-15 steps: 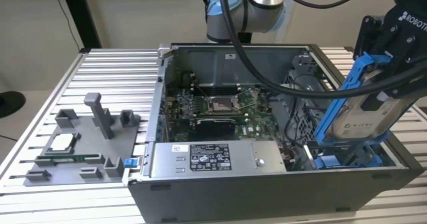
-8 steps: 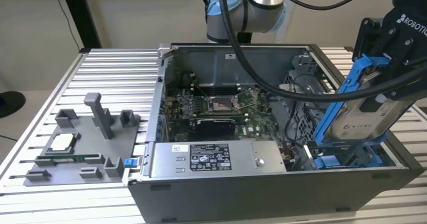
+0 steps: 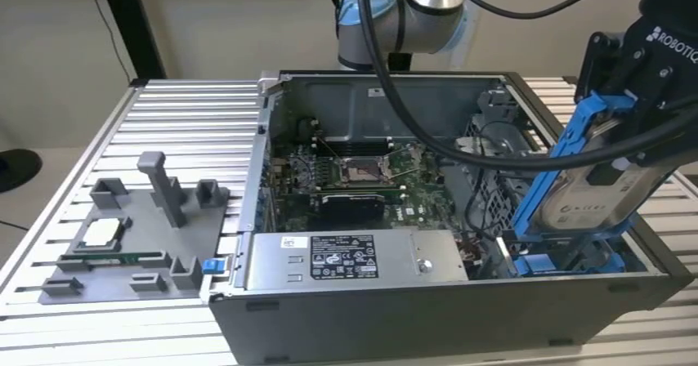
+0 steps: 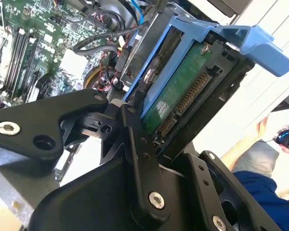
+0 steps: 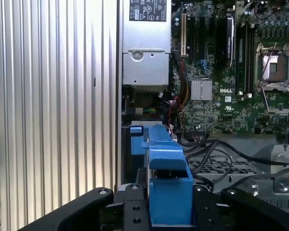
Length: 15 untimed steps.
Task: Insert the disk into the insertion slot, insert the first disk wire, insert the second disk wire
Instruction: 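Insert the disk into the insertion slot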
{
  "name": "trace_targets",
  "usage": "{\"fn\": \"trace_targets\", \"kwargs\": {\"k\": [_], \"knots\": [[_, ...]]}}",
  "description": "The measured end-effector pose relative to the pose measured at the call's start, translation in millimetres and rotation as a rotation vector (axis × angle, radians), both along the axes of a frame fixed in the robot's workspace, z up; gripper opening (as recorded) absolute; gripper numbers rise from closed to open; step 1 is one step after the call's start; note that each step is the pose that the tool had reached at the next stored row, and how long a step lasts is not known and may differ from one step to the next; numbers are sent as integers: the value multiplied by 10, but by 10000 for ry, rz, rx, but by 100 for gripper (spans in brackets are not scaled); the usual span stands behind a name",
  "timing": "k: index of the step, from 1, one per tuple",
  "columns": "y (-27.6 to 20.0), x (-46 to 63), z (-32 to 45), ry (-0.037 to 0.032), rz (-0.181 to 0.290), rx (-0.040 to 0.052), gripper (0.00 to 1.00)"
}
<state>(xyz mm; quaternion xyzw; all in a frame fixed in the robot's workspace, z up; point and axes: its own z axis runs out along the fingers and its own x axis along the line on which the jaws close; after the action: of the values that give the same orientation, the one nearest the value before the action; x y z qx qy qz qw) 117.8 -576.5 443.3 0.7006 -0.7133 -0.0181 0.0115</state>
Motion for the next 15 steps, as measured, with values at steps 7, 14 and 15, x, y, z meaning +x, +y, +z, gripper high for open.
{"fn": "trace_targets", "kwargs": {"k": [7,14,15], "knots": [[0,0,-19,15,0,0,0],[0,0,-23,15,1,-1,0],[0,0,-24,15,0,0,0]]}}
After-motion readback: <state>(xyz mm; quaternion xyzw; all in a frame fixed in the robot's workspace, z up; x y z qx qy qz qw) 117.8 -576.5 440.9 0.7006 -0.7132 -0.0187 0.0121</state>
